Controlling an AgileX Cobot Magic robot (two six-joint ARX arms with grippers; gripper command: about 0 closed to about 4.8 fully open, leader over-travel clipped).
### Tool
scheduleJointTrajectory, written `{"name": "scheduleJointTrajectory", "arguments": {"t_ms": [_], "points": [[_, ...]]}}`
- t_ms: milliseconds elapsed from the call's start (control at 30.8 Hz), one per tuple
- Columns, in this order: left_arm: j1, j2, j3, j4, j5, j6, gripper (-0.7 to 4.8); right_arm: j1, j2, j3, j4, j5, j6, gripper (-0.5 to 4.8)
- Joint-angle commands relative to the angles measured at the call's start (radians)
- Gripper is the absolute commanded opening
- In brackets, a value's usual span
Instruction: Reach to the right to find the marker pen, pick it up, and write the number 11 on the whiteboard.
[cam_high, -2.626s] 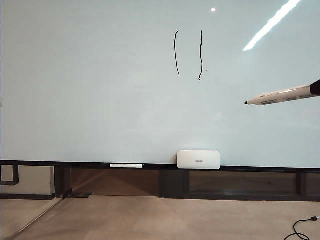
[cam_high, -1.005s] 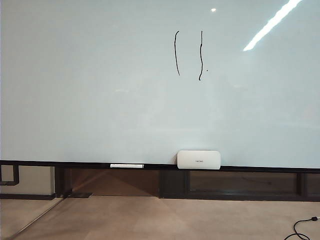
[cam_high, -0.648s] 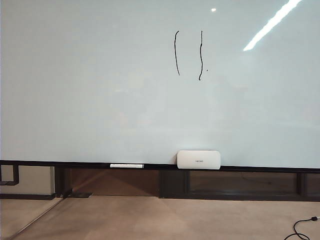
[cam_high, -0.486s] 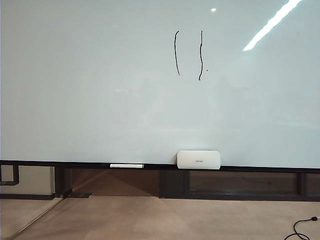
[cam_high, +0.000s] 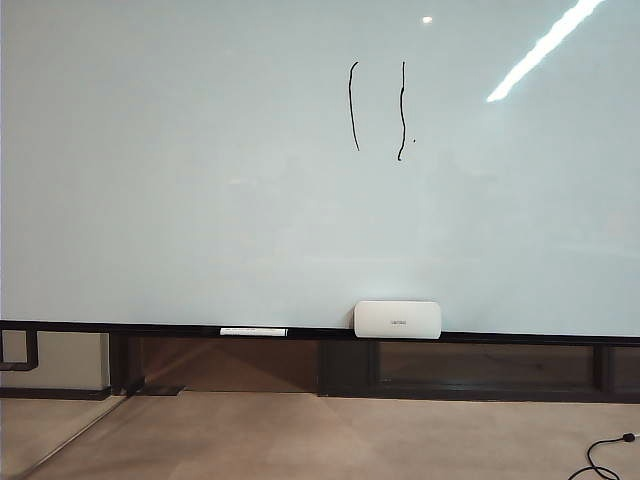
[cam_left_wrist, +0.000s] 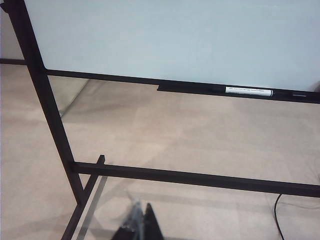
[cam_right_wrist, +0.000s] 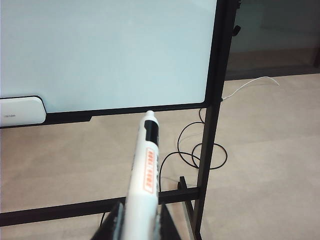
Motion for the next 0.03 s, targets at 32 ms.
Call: {"name": "scheduleJointTrajectory", "arguments": {"t_ms": [32], "points": [[0.0,0.0,0.002,0.012,0.003,-0.003,-0.05,0.001,0.001,0.005,0.015,0.002,0.0,-0.01]]}}
